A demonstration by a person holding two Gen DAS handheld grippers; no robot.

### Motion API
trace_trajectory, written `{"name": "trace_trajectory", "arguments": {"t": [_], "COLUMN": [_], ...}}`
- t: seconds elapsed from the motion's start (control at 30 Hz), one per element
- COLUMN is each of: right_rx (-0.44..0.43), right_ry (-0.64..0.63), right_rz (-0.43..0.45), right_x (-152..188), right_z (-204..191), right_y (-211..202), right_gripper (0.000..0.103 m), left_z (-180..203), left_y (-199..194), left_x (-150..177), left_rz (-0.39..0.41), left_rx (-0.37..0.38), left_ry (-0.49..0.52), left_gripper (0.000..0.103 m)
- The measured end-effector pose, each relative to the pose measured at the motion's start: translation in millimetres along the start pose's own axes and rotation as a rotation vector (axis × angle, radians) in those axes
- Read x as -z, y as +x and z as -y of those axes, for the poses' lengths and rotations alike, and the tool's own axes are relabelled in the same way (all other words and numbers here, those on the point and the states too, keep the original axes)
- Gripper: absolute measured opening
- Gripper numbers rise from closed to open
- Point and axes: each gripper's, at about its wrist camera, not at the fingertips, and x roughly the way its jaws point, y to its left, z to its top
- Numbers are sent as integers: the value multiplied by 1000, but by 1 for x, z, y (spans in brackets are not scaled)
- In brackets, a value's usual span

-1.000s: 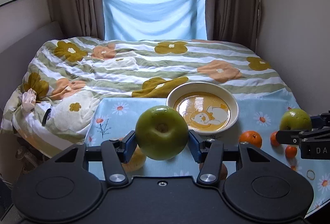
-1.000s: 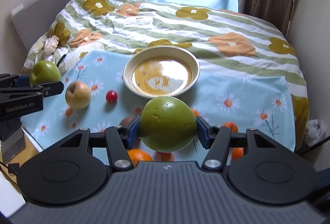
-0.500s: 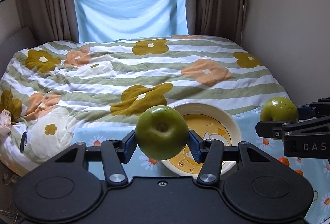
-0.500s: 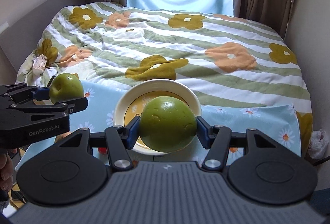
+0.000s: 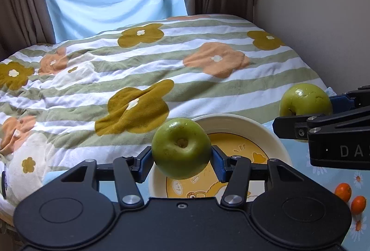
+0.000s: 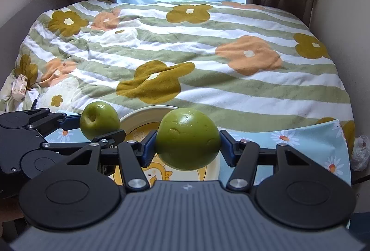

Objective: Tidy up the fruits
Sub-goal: 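Carry both green apples to the white bowl and lower them in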

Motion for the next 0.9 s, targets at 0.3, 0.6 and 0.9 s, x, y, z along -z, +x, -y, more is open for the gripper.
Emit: {"name": "trace_trajectory", "arguments": {"t": [0.3,0.6,0.9], "right_rx": [36,56,40], "right_ry": [67,100,99], "right_rz": [-47,-71,-71], "right_x": [-5,-2,-5], "right_z": [22,38,40], "right_y": [36,48,48], "right_gripper": [72,72,72], "left_z": [14,28,17], "left_y": [55,77,53], "left_x": [-5,-3,3], "left_rz": [-41,-43,3], "left_rx": [22,51,-6], "left_ry": [112,170,179], "left_gripper": [57,58,103]}}
